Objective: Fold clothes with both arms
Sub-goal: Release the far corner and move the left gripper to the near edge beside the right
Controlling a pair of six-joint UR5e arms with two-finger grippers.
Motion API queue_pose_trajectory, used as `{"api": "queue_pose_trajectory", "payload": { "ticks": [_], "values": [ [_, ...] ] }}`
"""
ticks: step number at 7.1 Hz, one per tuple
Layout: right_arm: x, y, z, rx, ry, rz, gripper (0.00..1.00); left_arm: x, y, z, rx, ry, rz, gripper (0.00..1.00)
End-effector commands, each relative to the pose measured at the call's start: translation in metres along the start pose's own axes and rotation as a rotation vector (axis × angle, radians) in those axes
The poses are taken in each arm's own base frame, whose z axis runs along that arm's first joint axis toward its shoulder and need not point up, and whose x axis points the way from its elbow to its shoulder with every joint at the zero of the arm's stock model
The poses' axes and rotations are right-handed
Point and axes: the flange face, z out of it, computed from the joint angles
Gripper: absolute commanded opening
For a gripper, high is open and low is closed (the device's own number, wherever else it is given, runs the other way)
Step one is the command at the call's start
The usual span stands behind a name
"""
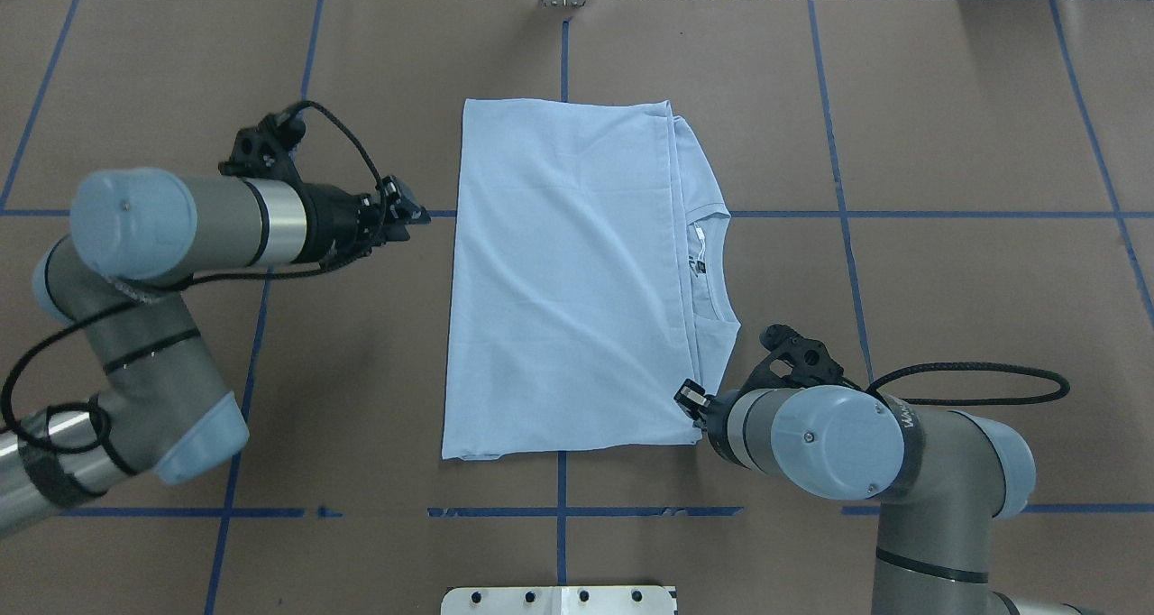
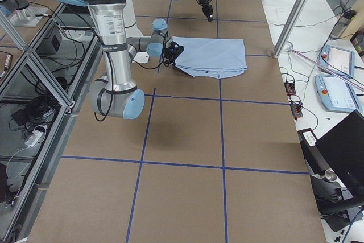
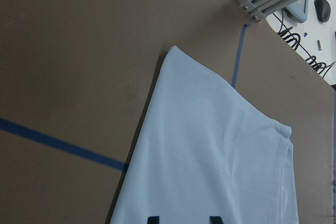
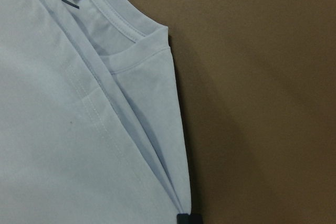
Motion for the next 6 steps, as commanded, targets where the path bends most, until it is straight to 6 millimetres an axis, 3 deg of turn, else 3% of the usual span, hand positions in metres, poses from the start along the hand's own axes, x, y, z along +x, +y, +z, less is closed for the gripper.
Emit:
{"api": "queue_pose_trajectory", "payload": {
  "ticks": [1, 2, 3, 6],
  "values": [
    [0.0, 0.001, 0.0, -0.002, 0.0, -0.001, 0.0, -0.023, 0.117, 0.01, 0.005, -0.145, -0.034, 0.54],
    [0.001, 0.001, 0.0, -0.002, 0.0, -0.001, 0.0, -0.035, 0.155, 0.018, 0.006, -0.161, -0.04, 0.54],
    [0.0, 0.002, 0.0, -0.003, -0.001, -0.002, 0.0, -0.051, 0.181, 0.027, -0.007, -0.236, -0.031, 0.55],
    [0.001, 0.003, 0.0, -0.005, 0.0, -0.004, 0.0, -0.056, 0.205, 0.027, -0.032, -0.298, -0.02, 0.54]
  ]
}}
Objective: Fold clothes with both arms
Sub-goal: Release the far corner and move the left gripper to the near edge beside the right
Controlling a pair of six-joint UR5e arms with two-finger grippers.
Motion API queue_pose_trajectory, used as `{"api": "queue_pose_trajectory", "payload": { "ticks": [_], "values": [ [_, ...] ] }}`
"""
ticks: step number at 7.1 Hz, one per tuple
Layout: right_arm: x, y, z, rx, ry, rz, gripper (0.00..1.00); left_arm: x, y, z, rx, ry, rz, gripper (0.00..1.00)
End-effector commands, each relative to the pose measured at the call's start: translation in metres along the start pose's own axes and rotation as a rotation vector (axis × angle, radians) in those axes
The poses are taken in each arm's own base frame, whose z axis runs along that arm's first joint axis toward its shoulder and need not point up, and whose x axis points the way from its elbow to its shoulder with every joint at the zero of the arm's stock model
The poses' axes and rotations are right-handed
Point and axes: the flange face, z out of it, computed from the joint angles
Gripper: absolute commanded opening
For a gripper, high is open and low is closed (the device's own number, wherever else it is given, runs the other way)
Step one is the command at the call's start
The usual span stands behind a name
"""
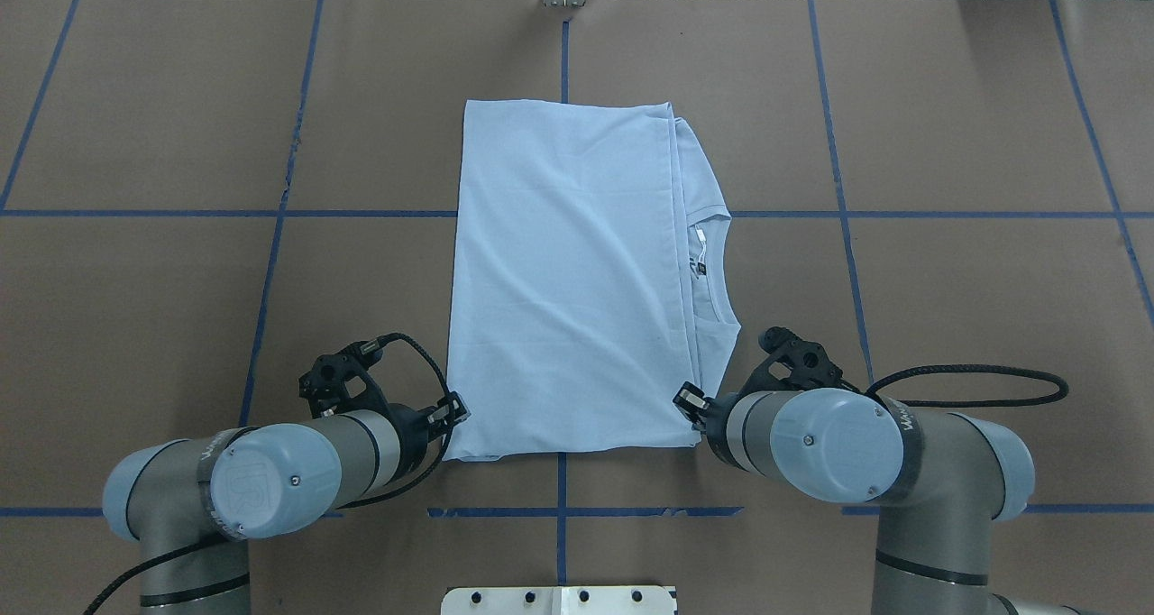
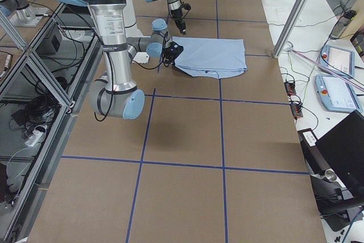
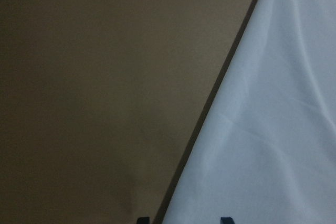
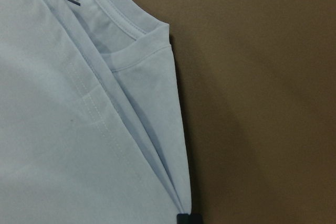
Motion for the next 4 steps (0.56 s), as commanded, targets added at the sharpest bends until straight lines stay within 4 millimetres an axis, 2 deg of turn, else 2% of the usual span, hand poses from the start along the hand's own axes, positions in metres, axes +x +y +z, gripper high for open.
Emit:
{"api": "queue_pose_trajectory", "payload": {
  "ticks": [1, 2, 3, 4],
  "values": [
    [0.0002, 0.0009, 0.0002, -0.001, 0.0, -0.001, 0.0, -0.0028, 0.018, 0.001, -0.026, -0.015, 0.002, 0.53],
    [0.0002, 0.0009, 0.0002, -0.001, 0.0, -0.001, 0.0, -0.0039, 0.0254, 0.0013, -0.037, -0.017, 0.007, 0.49],
    [0.0002, 0.0009, 0.0002, -0.001, 0.0, -0.001, 0.0, -0.0041, 0.0262, 0.0014, -0.036, -0.017, -0.009, 0.33],
    [0.0002, 0.0009, 0.0002, -0.001, 0.0, 0.0, 0.0, -0.0041, 0.0259, 0.0003, -0.035, -0.015, -0.04, 0.0]
  ]
}}
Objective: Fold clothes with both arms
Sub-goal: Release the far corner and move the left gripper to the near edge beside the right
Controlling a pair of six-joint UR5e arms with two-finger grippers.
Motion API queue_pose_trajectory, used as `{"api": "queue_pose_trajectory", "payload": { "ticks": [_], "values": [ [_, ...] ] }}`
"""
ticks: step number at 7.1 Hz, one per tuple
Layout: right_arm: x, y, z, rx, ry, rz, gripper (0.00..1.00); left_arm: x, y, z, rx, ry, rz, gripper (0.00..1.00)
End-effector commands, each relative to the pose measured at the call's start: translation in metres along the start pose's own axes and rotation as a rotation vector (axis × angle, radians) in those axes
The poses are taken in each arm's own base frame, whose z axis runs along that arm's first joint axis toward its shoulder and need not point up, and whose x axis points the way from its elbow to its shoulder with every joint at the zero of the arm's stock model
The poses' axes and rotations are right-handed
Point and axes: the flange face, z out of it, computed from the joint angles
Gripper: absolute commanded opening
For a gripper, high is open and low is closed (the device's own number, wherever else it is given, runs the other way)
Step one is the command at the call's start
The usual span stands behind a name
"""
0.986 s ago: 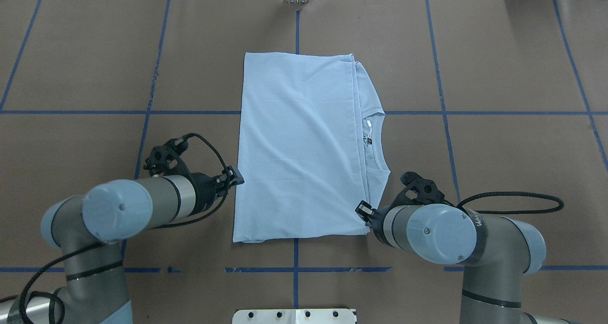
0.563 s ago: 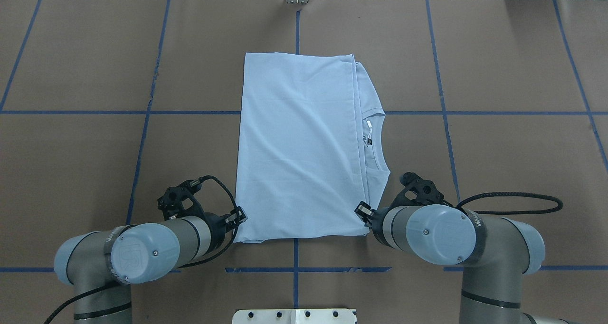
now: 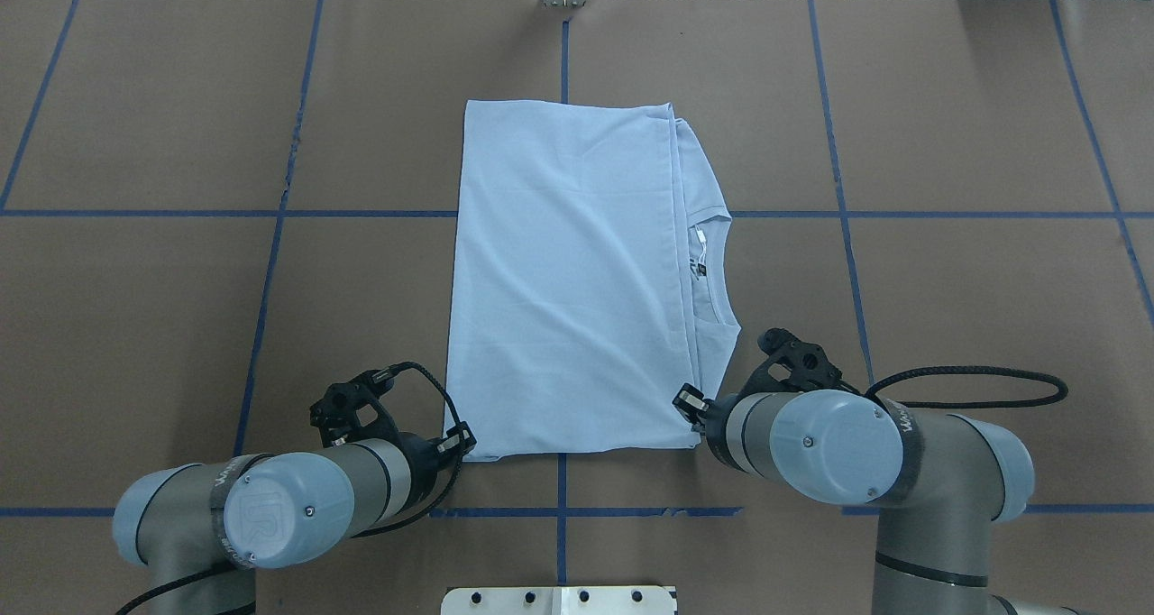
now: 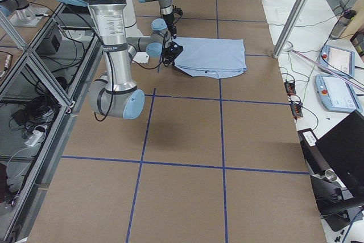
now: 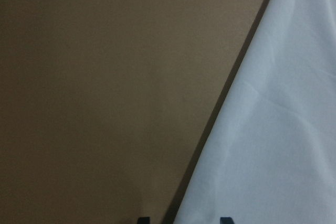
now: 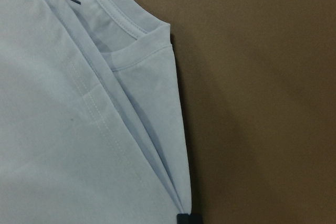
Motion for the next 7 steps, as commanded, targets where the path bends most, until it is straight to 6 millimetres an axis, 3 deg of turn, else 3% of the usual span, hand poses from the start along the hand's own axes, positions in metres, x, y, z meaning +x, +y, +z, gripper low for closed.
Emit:
{"api": "queue_pose_trajectory", "payload": {
  "ticks": [1, 3, 4, 5, 6, 7],
  "values": [
    [0.0, 0.0, 0.0, 0.0, 0.0, 0.0, 0.0, 0.004, 0.003, -0.004, -0.006, 0.012, -0.03, 0.0],
    [-0.001, 0.003, -0.003, -0.008, -0.008, -0.002, 0.0, 0.014, -0.002, -0.037, -0.021, 0.066, -0.041, 0.0],
    [0.005, 0.021, -0.009, -0.035, -0.01, -0.02, 0.0, 0.008, 0.0, -0.067, -0.043, 0.089, -0.069, 0.0],
    [0.023, 0.028, -0.03, -0.067, -0.016, -0.03, 0.0, 0.0, 0.035, -0.093, -0.117, 0.091, -0.132, 0.0],
    [0.05, 0.032, -0.063, -0.101, -0.016, -0.041, 0.0, 0.01, 0.048, -0.14, -0.134, 0.108, -0.159, 0.0],
    [0.059, 0.025, -0.106, -0.13, -0.051, -0.022, 0.0, 0.022, 0.043, -0.192, -0.153, 0.131, -0.183, 0.0]
  ]
}}
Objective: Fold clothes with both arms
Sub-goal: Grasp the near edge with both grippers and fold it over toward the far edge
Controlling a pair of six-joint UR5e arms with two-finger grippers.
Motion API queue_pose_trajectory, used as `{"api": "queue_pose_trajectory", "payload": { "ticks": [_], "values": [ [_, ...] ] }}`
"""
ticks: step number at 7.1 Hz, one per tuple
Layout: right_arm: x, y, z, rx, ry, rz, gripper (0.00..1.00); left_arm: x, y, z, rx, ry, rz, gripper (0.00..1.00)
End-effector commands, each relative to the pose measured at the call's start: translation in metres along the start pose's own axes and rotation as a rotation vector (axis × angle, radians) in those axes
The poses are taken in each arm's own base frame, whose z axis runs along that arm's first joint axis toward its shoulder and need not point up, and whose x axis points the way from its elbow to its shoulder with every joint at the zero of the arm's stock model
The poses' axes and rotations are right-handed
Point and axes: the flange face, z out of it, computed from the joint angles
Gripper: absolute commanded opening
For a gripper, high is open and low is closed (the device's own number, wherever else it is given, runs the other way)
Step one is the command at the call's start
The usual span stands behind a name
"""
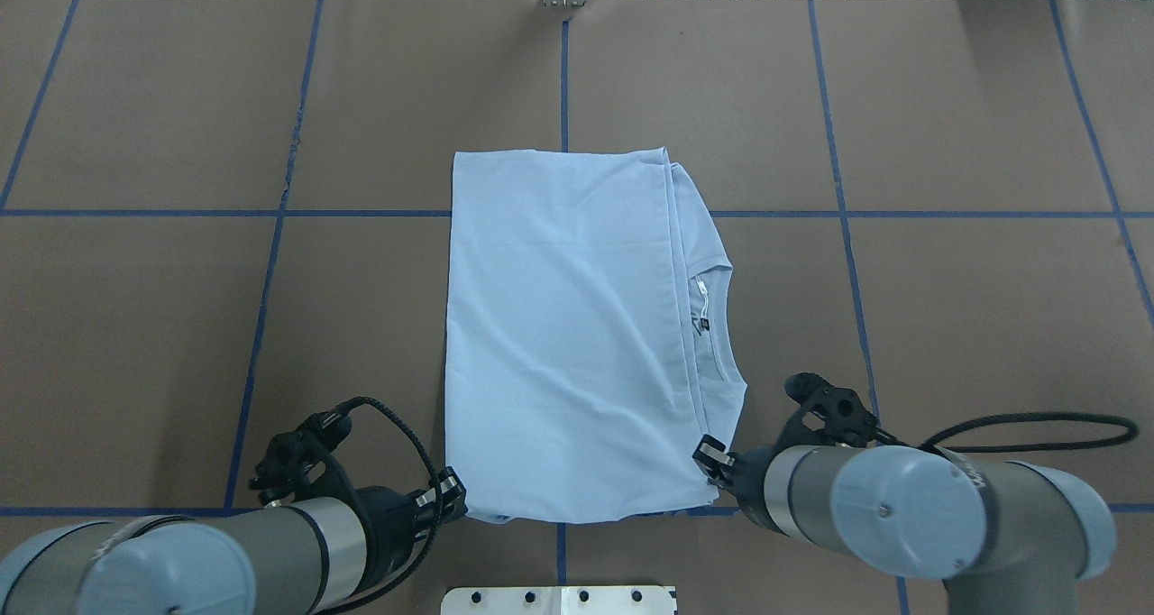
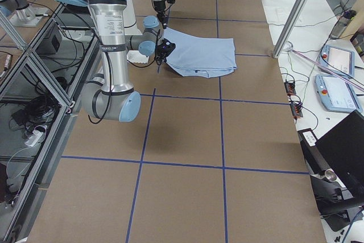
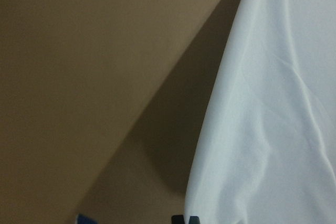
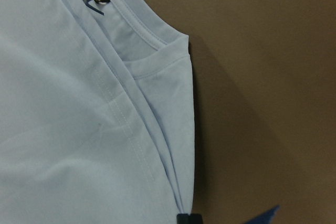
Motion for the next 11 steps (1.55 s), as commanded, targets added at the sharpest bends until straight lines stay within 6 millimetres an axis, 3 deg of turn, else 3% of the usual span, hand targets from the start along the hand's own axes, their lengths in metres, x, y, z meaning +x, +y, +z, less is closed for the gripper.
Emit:
{"api": "queue_pose_trajectory", "payload": {
  "ticks": [1, 2, 3, 4, 5, 6, 7, 9, 10, 11],
  "values": [
    [0.002, -0.011, -0.08, -0.05, -0.091, 0.041, 0.0, 0.021, 0.007, -0.061, -0.02, 0.03, -0.03, 0.0],
    [-0.027, -0.042, -0.078, -0.042, -0.098, 0.091, 0.0, 0.036, -0.019, -0.055, 0.047, 0.052, 0.009, 0.0],
    [-0.084, -0.085, -0.057, -0.036, -0.084, 0.149, 0.0, 0.071, -0.053, -0.049, 0.134, 0.092, 0.1, 0.0],
    [-0.125, -0.123, -0.042, -0.009, -0.074, 0.161, 0.0, 0.084, -0.089, -0.038, 0.21, 0.079, 0.126, 0.0],
    [-0.131, -0.157, -0.039, 0.033, -0.068, 0.111, 0.0, 0.098, -0.119, -0.021, 0.245, 0.048, 0.171, 0.0],
    [-0.145, -0.174, -0.028, 0.05, -0.054, 0.087, 0.0, 0.108, -0.144, -0.004, 0.295, 0.02, 0.201, 0.0],
    [-0.167, -0.182, -0.007, 0.061, -0.034, 0.097, 0.0, 0.113, -0.158, 0.007, 0.312, 0.028, 0.212, 0.0],
    [-0.183, -0.201, 0.01, 0.083, -0.007, 0.073, 0.0, 0.12, -0.185, 0.032, 0.346, 0.026, 0.234, 0.0],
    [-0.198, -0.216, 0.025, 0.092, 0.018, 0.07, 0.0, 0.129, -0.207, 0.063, 0.375, 0.009, 0.246, 0.0],
    [-0.217, -0.236, 0.046, 0.095, 0.057, 0.048, 0.0, 0.136, -0.252, 0.096, 0.426, -0.028, 0.306, 0.0]
  ]
}}
